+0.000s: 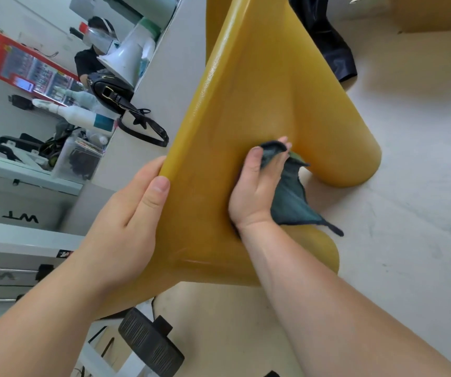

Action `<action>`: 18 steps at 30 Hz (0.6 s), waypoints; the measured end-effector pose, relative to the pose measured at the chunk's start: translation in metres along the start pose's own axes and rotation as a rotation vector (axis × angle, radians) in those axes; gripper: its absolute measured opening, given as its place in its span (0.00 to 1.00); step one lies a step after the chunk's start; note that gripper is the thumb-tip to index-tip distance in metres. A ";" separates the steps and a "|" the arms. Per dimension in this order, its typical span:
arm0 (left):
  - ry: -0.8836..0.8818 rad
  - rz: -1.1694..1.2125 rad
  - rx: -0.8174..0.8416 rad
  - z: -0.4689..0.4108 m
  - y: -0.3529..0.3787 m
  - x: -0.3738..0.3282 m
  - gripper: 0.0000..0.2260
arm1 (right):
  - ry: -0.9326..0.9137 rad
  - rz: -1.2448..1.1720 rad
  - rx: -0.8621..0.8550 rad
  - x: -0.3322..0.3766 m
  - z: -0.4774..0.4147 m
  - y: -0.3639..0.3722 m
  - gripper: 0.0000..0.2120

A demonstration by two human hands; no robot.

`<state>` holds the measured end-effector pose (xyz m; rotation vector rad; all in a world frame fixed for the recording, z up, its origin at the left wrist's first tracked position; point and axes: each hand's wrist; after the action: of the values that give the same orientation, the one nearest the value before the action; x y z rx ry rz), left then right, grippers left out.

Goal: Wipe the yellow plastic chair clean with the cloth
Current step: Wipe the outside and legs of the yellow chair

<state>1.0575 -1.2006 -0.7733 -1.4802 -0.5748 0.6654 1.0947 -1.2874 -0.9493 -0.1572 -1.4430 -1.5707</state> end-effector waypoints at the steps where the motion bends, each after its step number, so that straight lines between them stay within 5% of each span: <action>1: 0.005 -0.004 0.006 0.000 0.000 0.002 0.16 | 0.028 -0.029 -0.037 -0.009 -0.017 -0.004 0.48; 5: -0.022 0.015 0.008 0.001 -0.001 0.006 0.19 | 0.443 -0.301 -0.113 -0.058 -0.072 -0.020 0.63; 8: -0.020 0.022 -0.001 0.004 0.001 0.006 0.19 | 0.515 -0.255 -0.092 -0.061 -0.063 -0.023 0.64; 12: -0.006 0.002 0.001 0.004 0.000 0.004 0.16 | 0.058 -0.044 -0.010 0.000 0.010 0.001 0.50; 15: -0.030 0.025 0.018 0.002 -0.001 0.005 0.20 | -0.225 0.043 0.109 0.011 0.005 0.003 0.54; 18: -0.044 0.030 0.009 0.001 0.000 0.003 0.20 | -0.303 0.086 0.101 0.009 -0.050 -0.006 0.57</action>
<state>1.0590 -1.1972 -0.7731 -1.4708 -0.5837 0.7242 1.1096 -1.3345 -0.9624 -0.4070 -1.7218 -1.4448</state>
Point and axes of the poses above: each hand's wrist, its own z-axis away from the middle knuckle, its own y-axis out of the palm, x = y × z, and after that the axes turned 11 degrees about -z, right-handed
